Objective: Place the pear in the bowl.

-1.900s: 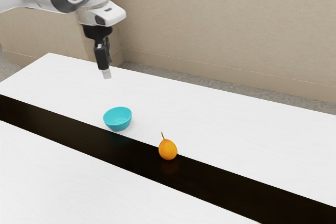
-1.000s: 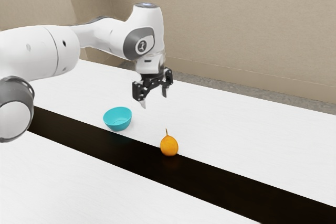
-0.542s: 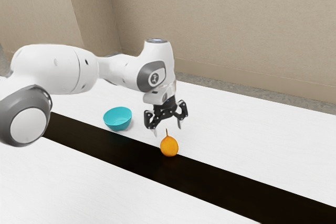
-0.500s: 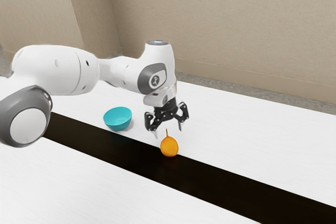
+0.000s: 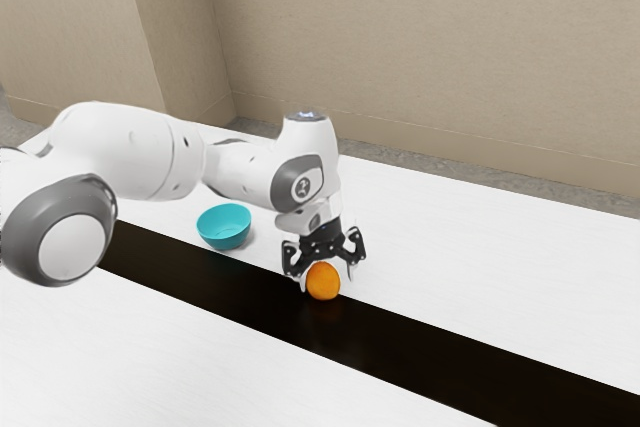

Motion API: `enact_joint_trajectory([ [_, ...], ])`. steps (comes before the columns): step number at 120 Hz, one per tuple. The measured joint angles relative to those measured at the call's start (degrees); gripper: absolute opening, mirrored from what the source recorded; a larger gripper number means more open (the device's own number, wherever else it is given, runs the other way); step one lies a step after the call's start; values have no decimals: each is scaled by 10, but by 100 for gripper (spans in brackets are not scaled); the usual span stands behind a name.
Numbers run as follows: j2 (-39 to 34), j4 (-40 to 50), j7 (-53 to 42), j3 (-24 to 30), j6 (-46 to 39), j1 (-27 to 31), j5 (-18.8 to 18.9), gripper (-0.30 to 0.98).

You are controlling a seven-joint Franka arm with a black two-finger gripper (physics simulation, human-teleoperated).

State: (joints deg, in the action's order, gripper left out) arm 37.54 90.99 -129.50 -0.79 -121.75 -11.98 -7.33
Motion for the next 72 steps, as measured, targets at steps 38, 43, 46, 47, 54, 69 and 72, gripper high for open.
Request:
enact_joint_trajectory([
  [38, 4, 0, -26, -1, -6, 3, -9, 40],
  [43, 2, 0, -29, -1, -7, 2, -11, 39],
  [46, -1, 0, -30, -1, -7, 2, -13, 39],
  [47, -2, 0, -31, -1, -7, 2, -13, 39],
  [54, -16, 8, -34, -1, -8, 2, -15, 38],
  [69, -85, 43, -40, -2, -9, 20, -17, 37],
  [72, -101, 47, -41, -2, -9, 28, -17, 36],
])
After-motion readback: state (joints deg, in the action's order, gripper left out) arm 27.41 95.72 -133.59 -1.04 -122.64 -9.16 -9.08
